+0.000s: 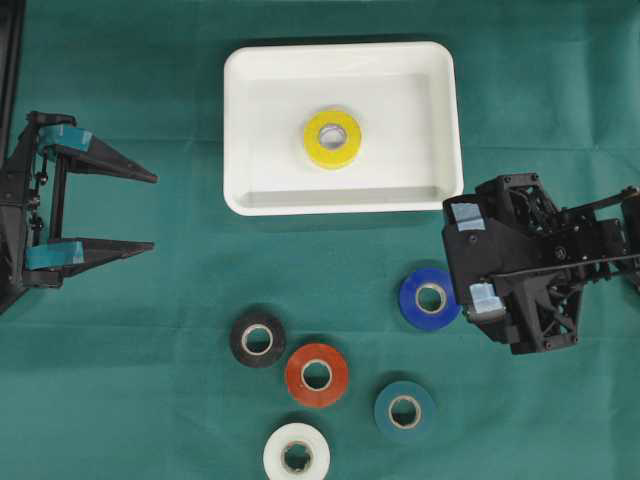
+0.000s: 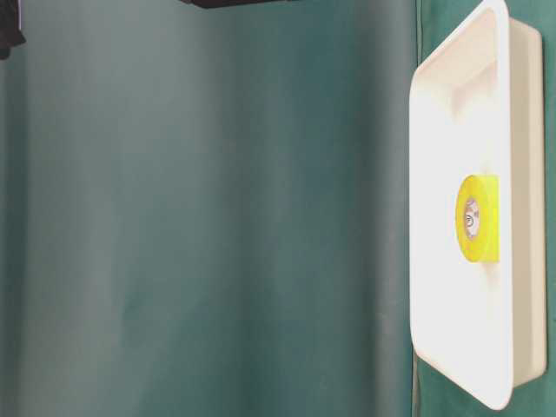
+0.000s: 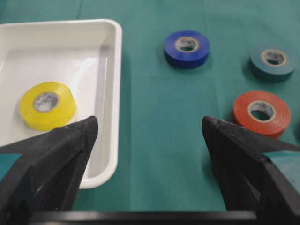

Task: Pick up the tape from a random location and place it into the white case.
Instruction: 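Move the right gripper toward the blue tape roll, then lower the right gripper into the blue roll's hole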

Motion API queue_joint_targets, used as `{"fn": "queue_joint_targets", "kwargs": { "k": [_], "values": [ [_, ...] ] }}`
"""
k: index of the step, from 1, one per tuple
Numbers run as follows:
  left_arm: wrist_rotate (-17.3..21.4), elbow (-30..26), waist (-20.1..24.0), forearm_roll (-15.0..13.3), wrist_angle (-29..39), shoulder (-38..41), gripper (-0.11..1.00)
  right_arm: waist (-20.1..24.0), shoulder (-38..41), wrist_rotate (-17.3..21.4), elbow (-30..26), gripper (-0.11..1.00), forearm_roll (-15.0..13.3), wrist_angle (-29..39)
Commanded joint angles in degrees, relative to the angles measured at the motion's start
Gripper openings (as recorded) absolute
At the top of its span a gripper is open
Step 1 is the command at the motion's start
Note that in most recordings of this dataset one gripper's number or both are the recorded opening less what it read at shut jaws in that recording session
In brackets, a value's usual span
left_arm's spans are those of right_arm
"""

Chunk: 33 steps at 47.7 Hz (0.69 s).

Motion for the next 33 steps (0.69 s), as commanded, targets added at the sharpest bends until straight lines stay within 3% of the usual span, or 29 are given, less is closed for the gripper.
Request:
{"fn": "queue_joint_targets", "kwargs": {
  "k": [1, 33],
  "values": [
    [0.0, -0.62, 0.0, 0.0, -0.26, 0.18, 0.97, 0.18, -0.35, 0.18, -1.41, 0.92, 0.18, -0.26],
    [-0.09, -0.7, 0.0, 0.0, -0.26, 0.18, 0.97, 0.7, 0.26, 0.26, -0.79, 0.92, 0.18, -0.88]
  ]
}}
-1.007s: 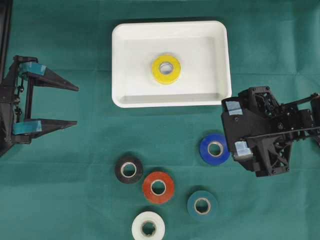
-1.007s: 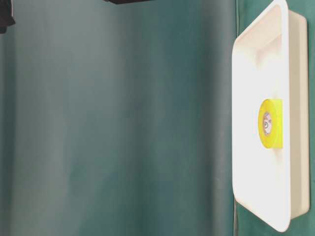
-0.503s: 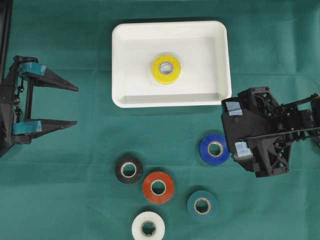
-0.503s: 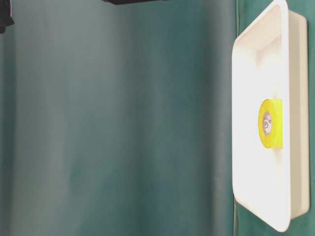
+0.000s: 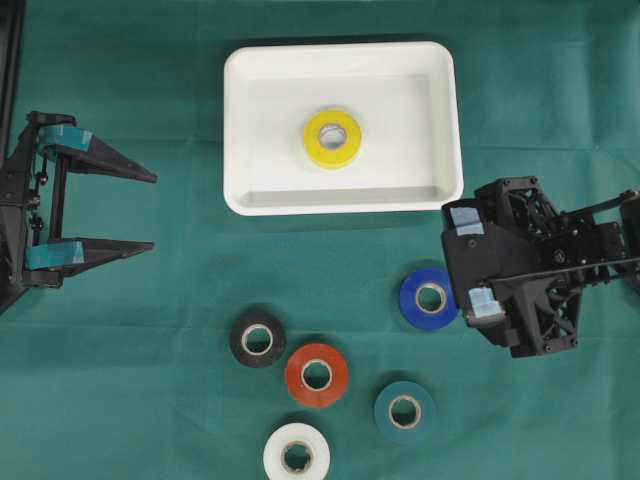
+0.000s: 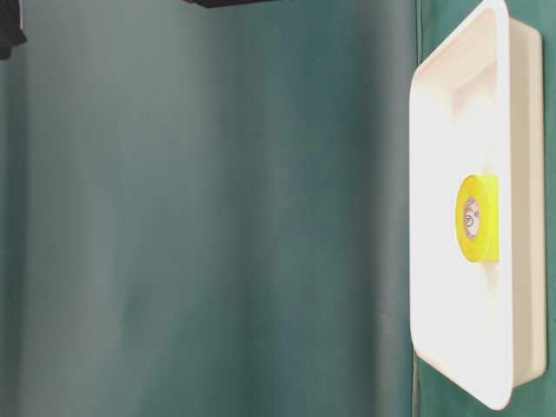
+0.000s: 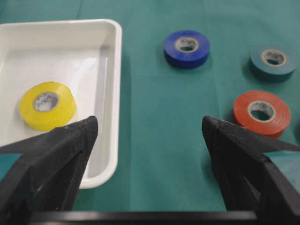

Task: Pick up the tape from a random location and place it into the white case.
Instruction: 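Lower the right gripper into the blue roll's hole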

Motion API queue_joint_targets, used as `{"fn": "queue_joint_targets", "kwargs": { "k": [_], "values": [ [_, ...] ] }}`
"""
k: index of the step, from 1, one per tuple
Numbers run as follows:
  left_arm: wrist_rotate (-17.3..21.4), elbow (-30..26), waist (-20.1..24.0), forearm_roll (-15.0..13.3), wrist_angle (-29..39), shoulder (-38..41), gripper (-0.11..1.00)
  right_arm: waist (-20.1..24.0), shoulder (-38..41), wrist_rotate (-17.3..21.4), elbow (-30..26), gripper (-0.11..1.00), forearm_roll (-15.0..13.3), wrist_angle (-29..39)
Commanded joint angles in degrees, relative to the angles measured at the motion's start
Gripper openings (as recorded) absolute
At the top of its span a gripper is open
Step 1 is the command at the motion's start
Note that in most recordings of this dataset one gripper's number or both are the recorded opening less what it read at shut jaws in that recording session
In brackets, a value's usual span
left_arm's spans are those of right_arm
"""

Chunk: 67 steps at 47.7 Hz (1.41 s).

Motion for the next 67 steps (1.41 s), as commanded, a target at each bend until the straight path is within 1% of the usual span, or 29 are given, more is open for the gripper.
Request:
{"fn": "queue_joint_targets", "kwargs": {
  "k": [1, 10, 21, 33, 37, 42, 51, 67],
  "values": [
    [-0.09, -0.7, -0.18, -0.09, -0.26, 0.18, 0.97, 0.18, -0.18, 0.18, -0.79, 0.92, 0.26, -0.79],
    [-0.09, -0.62, -0.09, -0.18, -0.26, 0.18, 0.97, 0.53, 1.49, 0.44, 0.0, 0.92, 0.35, -2.55],
    [0.0, -0.62, -0.09, -0.09, 0.0, 0.18, 0.97, 1.41, 4.22, 3.43, 2.11, 0.92, 0.35, -6.42],
    [0.0, -0.62, 0.18, -0.09, 0.0, 0.18, 0.97, 2.02, 8.26, 5.8, 6.24, 0.92, 0.35, -15.47],
    [0.0, -0.62, 0.26, -0.09, 0.0, 0.18, 0.97, 2.02, 10.37, 7.12, 7.65, 0.92, 0.35, -18.19],
    [0.0, -0.7, 0.26, -0.09, 0.0, 0.18, 0.97, 2.02, 12.48, 8.17, 8.44, 0.92, 0.35, -20.74],
    [0.0, -0.62, 0.62, -0.18, 0.0, 0.18, 0.97, 2.02, 15.64, 8.26, 8.7, 0.92, 0.35, -25.14],
    [0.0, -0.62, 0.7, -0.09, 0.53, 0.18, 0.97, 2.02, 19.78, 8.53, 8.79, 0.92, 0.35, -27.69]
  ]
}}
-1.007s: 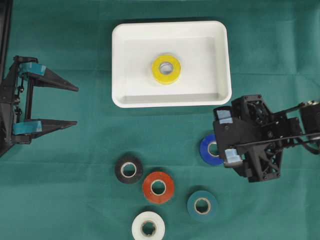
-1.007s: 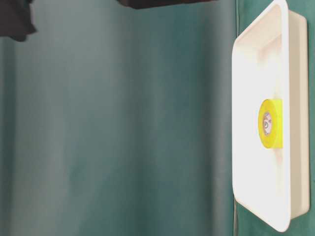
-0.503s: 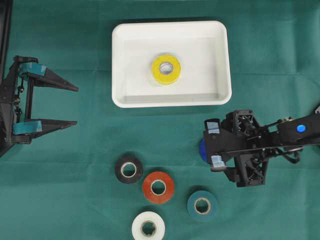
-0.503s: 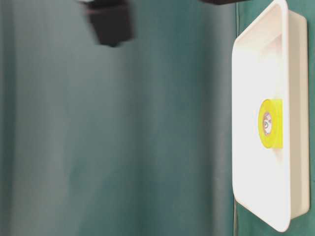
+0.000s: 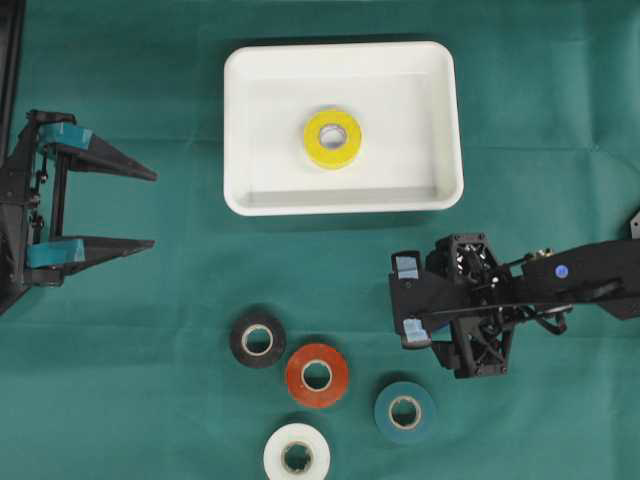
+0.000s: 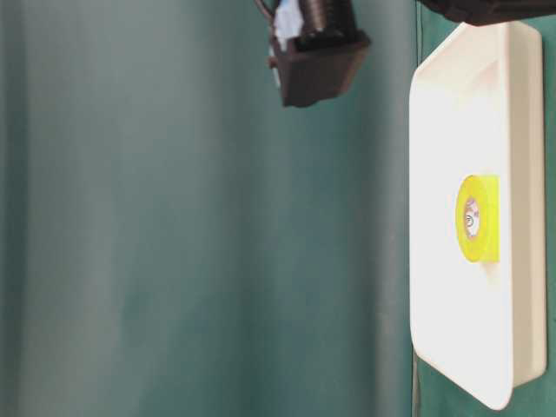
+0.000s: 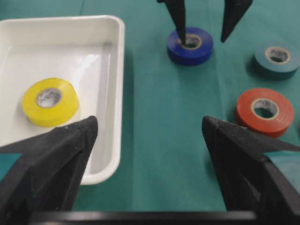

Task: Pick up the tape from a random location and place it into the white case.
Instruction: 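Lower the right gripper into the blue roll's hole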

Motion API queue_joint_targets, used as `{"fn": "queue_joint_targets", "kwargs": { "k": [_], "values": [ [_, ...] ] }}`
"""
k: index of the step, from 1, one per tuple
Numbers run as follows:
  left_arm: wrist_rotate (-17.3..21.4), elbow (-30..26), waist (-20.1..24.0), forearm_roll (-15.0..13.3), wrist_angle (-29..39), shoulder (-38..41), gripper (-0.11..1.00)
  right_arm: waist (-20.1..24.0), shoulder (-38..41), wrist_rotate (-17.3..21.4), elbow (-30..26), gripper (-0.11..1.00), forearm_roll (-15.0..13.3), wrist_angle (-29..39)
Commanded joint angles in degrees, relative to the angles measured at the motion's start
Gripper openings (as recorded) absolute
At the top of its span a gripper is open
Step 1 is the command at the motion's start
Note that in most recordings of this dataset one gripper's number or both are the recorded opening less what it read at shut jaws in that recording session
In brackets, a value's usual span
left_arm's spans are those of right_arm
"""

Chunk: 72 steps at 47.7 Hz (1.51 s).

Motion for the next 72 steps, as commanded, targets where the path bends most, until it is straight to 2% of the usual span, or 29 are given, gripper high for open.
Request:
{"fn": "queue_joint_targets", "kwargs": {
  "k": [1, 14, 18, 21, 27, 31, 43, 57, 72],
  "values": [
    [0.0, -0.53, 0.18, 0.0, -0.09, 0.18, 0.97, 0.26, 0.18, 0.18, -0.44, 0.92, 0.26, -1.05],
    [0.0, -0.62, 0.18, 0.0, -0.09, 0.18, 0.97, 0.26, 1.49, 1.67, -0.53, 0.91, 0.26, -1.05],
    [0.0, -0.62, 0.18, 0.0, -0.09, 0.18, 0.97, 0.26, 1.49, 2.02, -0.53, 0.88, 0.09, -0.97],
    [0.0, -0.62, 0.18, 0.0, -0.09, 0.18, 0.97, 0.09, 1.49, 2.11, -0.62, 0.78, 0.09, -0.88],
    [0.0, -0.62, 0.18, 0.0, -0.18, 0.18, 0.97, 0.18, 1.41, 2.11, -0.53, 0.44, 0.09, -0.53],
    [0.0, -0.62, 0.18, 0.0, -0.09, 0.18, 0.97, 0.18, 1.23, 2.2, -0.62, 0.32, 0.09, -0.53],
    [0.0, -0.62, 0.18, 0.0, 0.09, 0.18, 0.97, 0.26, -0.35, 2.2, -1.23, 0.31, 0.26, 0.44],
    [0.0, -0.7, 0.18, 0.0, 0.09, 0.18, 0.97, 0.35, -5.19, 2.2, -6.15, 0.31, 0.18, 12.13],
    [-0.09, -0.7, 0.18, -0.09, 0.18, 0.18, 0.97, 0.53, -8.88, 2.2, -10.9, 0.31, 0.18, 20.21]
  ]
}}
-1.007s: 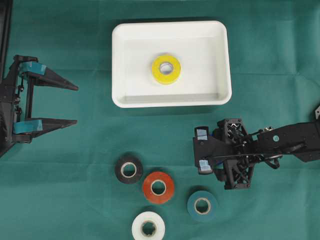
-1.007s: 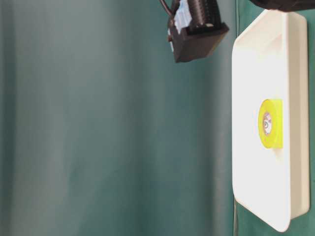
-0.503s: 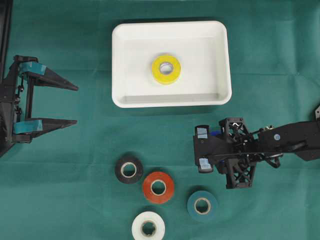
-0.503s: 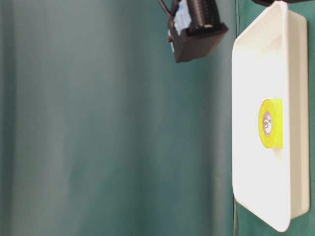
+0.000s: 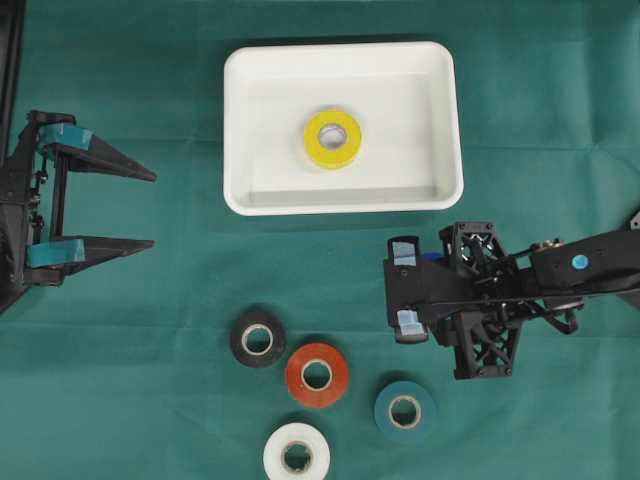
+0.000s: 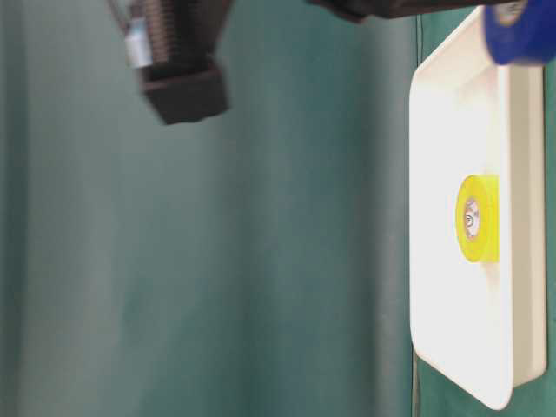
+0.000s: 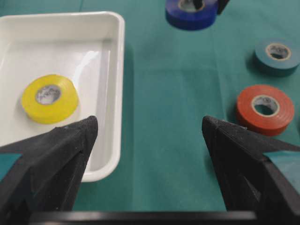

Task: Pick up the tape from a random location and place it into the white case.
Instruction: 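Lower the right gripper into the blue roll's hole, then close the right gripper on the blue roll and lift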

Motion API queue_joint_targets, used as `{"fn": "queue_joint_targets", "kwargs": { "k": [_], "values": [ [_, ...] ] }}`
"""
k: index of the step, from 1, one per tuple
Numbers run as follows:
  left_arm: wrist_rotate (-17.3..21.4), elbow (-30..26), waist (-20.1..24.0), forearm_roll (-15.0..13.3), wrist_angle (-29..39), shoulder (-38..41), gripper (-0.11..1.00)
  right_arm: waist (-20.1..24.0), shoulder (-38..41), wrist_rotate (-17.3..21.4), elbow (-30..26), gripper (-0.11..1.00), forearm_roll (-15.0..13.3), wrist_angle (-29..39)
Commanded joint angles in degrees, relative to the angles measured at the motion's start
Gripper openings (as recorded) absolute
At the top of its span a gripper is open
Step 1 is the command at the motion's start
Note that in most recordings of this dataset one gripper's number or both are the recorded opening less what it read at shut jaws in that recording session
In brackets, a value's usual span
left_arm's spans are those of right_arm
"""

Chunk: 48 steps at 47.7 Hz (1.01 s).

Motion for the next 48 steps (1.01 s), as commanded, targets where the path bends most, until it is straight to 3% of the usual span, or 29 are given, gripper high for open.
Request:
{"fn": "queue_joint_targets", "kwargs": {
  "k": [1, 24, 48],
  "values": [
    [-0.09, -0.7, 0.18, -0.09, -0.26, 0.18, 0.97, 0.26, -2.55, 0.18, -2.72, 0.31, 0.09, 1.93],
    [-0.09, -0.79, 0.18, -0.09, -0.26, 0.18, 0.97, 0.88, -9.32, 0.18, -11.16, 0.31, -0.26, 15.12],
    [-0.09, -0.7, 0.18, -0.09, -0.26, 0.18, 0.97, 1.05, -10.46, 0.18, -11.51, 0.31, -0.35, 16.17]
  ]
}}
